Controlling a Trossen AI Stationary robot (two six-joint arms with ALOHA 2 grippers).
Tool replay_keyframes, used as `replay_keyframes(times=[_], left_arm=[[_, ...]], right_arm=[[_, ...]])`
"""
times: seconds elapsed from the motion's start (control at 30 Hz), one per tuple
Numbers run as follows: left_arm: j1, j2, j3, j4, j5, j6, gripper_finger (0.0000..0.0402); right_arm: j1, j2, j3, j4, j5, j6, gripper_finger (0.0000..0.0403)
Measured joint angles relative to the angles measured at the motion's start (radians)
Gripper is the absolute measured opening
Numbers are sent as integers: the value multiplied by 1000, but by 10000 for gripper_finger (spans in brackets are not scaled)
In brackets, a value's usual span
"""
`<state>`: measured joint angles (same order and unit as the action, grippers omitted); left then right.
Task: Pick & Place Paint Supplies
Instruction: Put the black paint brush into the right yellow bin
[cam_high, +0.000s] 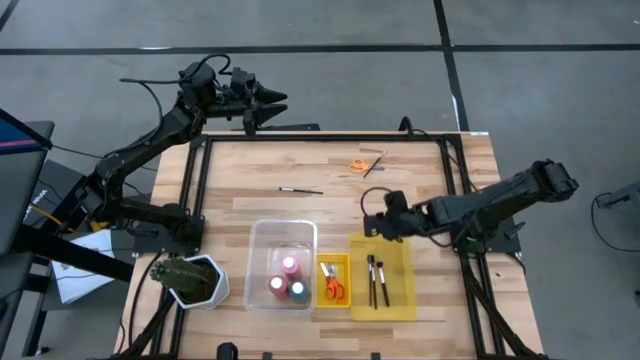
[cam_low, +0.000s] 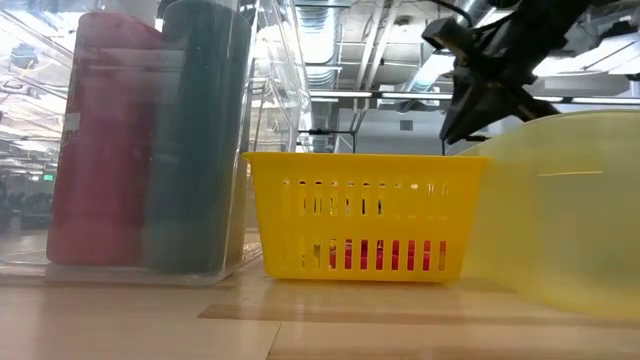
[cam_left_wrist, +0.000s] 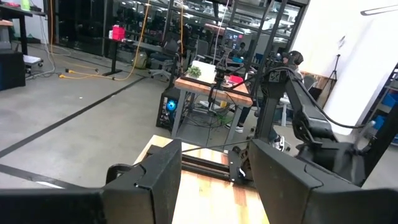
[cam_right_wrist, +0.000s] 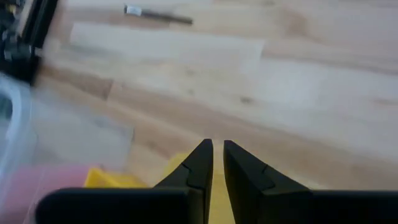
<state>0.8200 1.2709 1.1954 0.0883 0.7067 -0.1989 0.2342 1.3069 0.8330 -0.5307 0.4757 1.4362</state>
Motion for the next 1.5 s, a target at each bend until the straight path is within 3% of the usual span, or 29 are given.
replay_keyframes(times=[0.33,0.73,0.93,1.17,1.5], left_arm=[[-2,0,0,0,0,0,182],[-2,0,0,0,0,-1,182],[-2,0,0,0,0,-28,182],[-9,0,0,1,0,-45,182],[-41,0,0,2,-7,-45,182]], right_arm=[[-163,-75,0,14,-6,27,36],[-305,-131,0,233,-33,-164,36],[-391,-128,0,295,-39,-133,36],[-548,-121,0,276,-178,-53,36],[-737,-121,0,289,-220,-61,42]])
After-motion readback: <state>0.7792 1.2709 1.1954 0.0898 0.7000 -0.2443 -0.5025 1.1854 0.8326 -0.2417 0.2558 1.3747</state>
